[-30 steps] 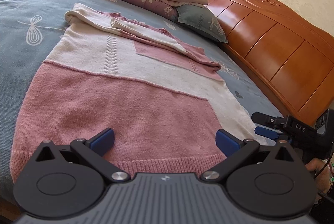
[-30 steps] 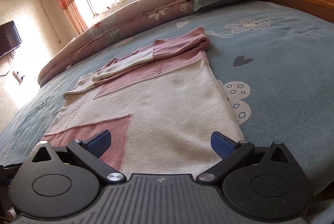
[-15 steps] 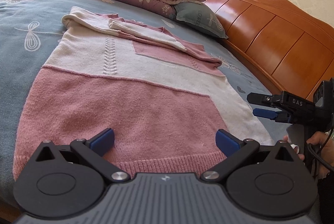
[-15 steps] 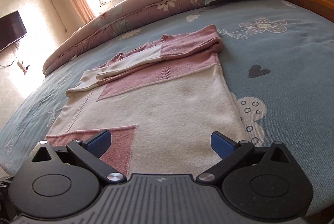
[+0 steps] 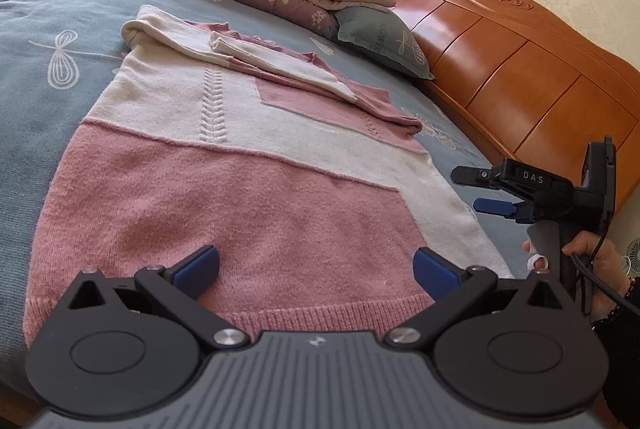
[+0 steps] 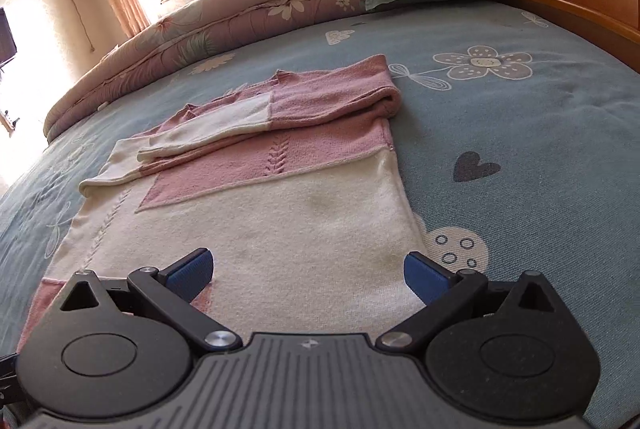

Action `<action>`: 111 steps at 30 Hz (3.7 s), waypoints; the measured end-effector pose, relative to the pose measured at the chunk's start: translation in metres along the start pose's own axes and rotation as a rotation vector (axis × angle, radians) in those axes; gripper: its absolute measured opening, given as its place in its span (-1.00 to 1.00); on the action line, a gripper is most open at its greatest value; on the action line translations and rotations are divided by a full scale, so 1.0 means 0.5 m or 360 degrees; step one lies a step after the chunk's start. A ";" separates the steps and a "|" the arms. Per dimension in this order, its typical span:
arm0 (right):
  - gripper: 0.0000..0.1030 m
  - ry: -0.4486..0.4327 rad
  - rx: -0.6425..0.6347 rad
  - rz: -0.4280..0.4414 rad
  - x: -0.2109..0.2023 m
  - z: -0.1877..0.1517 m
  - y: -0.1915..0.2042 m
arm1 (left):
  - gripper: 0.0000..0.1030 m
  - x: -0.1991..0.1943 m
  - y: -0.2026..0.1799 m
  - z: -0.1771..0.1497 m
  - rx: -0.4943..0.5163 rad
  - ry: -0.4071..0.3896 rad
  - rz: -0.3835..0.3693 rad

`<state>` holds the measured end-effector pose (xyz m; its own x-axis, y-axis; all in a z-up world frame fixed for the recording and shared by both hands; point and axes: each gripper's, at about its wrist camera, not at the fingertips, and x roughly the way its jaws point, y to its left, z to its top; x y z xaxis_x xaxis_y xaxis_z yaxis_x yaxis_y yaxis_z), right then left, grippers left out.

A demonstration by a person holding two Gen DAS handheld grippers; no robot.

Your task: Fold clothes

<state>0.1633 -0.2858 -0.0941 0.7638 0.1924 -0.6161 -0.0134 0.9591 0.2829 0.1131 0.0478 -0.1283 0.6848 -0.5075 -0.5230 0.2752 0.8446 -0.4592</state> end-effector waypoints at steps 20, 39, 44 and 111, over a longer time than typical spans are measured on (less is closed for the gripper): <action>1.00 0.0036 -0.0425 -0.0124 0.000 -0.136 0.083 | 0.99 -0.024 0.013 0.172 0.0124 -0.0050 0.0323; 1.00 0.0029 -0.0447 -0.0120 -0.009 -0.141 0.085 | 0.99 0.186 0.149 0.306 -0.0168 0.0214 0.0464; 1.00 0.0034 -0.0451 -0.0111 -0.011 -0.142 0.083 | 0.99 0.233 0.118 0.353 -0.0048 0.0264 0.0414; 1.00 -0.0025 -0.0435 -0.0093 -0.021 -0.157 0.073 | 0.99 0.074 -0.133 -0.016 0.0603 0.0335 0.0284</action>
<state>0.1039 -0.2367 -0.1350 0.7784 0.1337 -0.6134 -0.1408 0.9893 0.0369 0.1150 -0.0285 -0.1231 0.6027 -0.3391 -0.7223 0.4192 0.9048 -0.0750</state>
